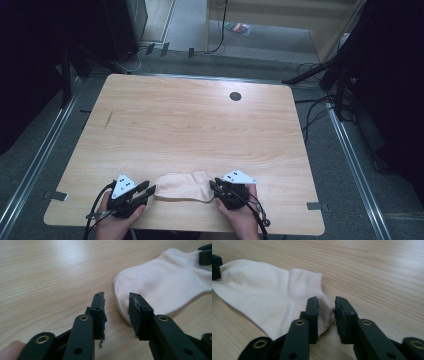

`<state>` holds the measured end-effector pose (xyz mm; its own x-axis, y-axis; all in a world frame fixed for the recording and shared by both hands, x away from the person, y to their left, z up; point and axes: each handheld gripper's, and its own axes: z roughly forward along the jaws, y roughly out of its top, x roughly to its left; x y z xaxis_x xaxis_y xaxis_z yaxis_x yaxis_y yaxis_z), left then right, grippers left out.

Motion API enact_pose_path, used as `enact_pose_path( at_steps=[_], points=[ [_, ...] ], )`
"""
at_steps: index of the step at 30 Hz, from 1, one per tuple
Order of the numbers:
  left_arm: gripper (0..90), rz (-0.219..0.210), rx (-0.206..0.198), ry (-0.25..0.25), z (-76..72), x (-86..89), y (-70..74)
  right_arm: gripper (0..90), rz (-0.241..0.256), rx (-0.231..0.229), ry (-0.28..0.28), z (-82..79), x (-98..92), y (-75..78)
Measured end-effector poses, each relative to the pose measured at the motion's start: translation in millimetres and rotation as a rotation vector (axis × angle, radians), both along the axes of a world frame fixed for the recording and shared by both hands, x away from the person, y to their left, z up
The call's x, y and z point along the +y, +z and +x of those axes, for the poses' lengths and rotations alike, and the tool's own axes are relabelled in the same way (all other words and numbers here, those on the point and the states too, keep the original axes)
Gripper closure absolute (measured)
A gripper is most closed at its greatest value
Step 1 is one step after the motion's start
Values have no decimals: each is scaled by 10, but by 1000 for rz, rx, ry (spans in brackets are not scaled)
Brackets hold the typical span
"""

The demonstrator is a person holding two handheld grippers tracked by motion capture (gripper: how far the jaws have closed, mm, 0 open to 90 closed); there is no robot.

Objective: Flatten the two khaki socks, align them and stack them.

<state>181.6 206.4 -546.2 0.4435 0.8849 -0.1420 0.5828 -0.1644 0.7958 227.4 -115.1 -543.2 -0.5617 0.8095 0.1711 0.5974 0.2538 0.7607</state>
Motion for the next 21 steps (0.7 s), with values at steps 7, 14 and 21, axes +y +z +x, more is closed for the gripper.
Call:
enact_pose_path(
  at_steps=[7,14,21],
  points=[
    [616,-65,-36,20,-7,75,55,609,49,-1,-1,-3,-54,40],
    [832,-143,-79,-45,-39,60,117,780,122,-22,6,-76,-66,113],
    [884,-41,4,-53,117,-134,-25,900,63,7,61,-111,172,13]
  ],
)
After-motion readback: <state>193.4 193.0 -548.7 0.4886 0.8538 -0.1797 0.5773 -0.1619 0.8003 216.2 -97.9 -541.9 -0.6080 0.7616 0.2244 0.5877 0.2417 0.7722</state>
